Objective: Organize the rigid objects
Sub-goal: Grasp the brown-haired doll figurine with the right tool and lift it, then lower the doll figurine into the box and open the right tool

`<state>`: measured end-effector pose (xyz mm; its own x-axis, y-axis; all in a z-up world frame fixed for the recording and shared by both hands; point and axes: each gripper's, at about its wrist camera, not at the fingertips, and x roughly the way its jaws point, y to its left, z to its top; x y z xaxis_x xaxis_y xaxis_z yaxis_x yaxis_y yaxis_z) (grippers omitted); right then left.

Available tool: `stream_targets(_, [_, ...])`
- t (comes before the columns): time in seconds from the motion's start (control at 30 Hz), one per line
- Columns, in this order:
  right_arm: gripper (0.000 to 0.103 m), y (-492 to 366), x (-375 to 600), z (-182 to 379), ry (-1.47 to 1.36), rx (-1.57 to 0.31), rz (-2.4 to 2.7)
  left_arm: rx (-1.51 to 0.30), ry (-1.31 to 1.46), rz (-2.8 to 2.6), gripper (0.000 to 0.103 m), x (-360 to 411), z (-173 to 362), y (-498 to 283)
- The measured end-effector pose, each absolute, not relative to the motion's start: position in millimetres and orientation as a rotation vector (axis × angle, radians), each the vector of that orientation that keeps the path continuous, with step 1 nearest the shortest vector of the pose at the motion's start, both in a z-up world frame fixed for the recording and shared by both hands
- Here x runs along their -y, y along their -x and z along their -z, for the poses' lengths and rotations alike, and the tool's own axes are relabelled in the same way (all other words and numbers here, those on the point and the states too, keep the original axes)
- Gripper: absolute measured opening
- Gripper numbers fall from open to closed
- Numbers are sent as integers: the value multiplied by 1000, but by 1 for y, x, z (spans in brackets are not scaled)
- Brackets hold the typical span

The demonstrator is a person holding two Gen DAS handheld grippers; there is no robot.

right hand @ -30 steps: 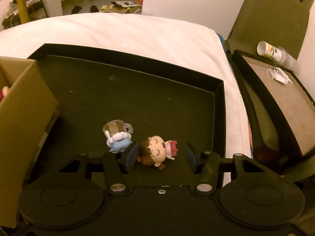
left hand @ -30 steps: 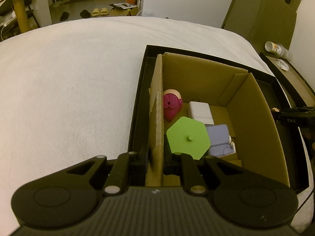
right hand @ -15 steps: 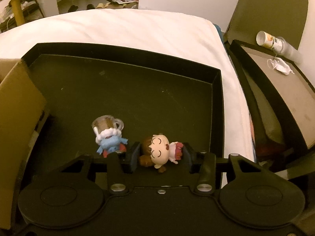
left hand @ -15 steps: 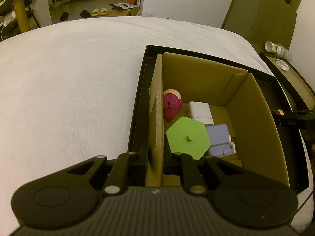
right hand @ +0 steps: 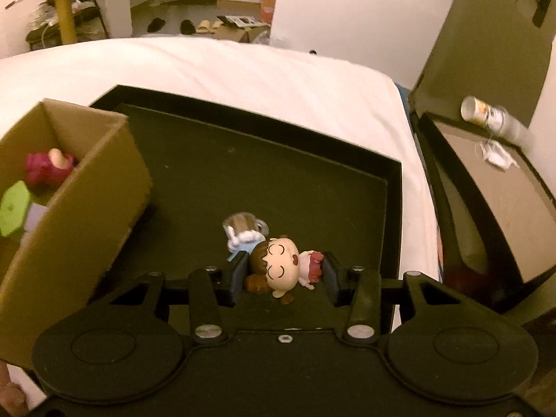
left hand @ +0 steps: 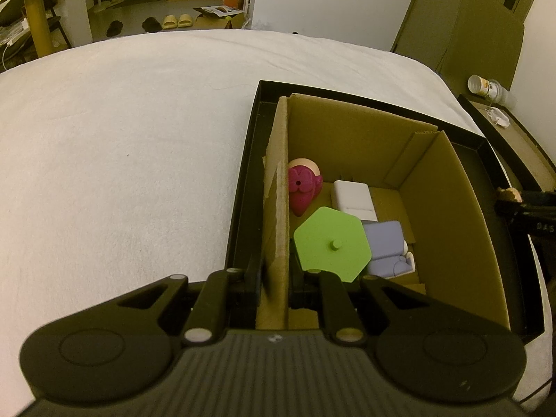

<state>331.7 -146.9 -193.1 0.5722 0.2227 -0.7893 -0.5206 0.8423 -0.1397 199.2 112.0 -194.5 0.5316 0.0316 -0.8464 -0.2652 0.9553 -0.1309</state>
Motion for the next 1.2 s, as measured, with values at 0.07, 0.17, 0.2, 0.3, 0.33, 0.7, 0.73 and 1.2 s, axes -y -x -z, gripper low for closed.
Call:
stream_targets(0.07, [44,-329,144,186,368,-844,-458,-997,259,-179,12,-112,194,-199])
stream_targets(0.17, [44,-322,139,174,359,-823,-480,-997,260,-179,12,-112,194,-199])
stream_targets(0.2, [44,-321,137,170,357,-815,-488,-996,260,-179,12,-112,194,-199])
stream_targets(0.3, [44,-314,128,157,355,-790,-513,-994,267,-179,13,-113,194,-198])
stream_targets(0.33, [44,-314,125,153,355,-784,-521,-994,268,-179,13,-113,194,-198])
stream_targets(0.7, [44,-308,94,129,325,-759,-610,-993,271,-178,13,-113,193,-198])
stream_targets(0.73, [44,-308,92,127,324,-759,-616,-993,271,-178,13,-114,193,-198])
stream_targets(1.2, [44,-297,52,126,364,-760,-688,-991,276,-177,13,-114,194,-198])
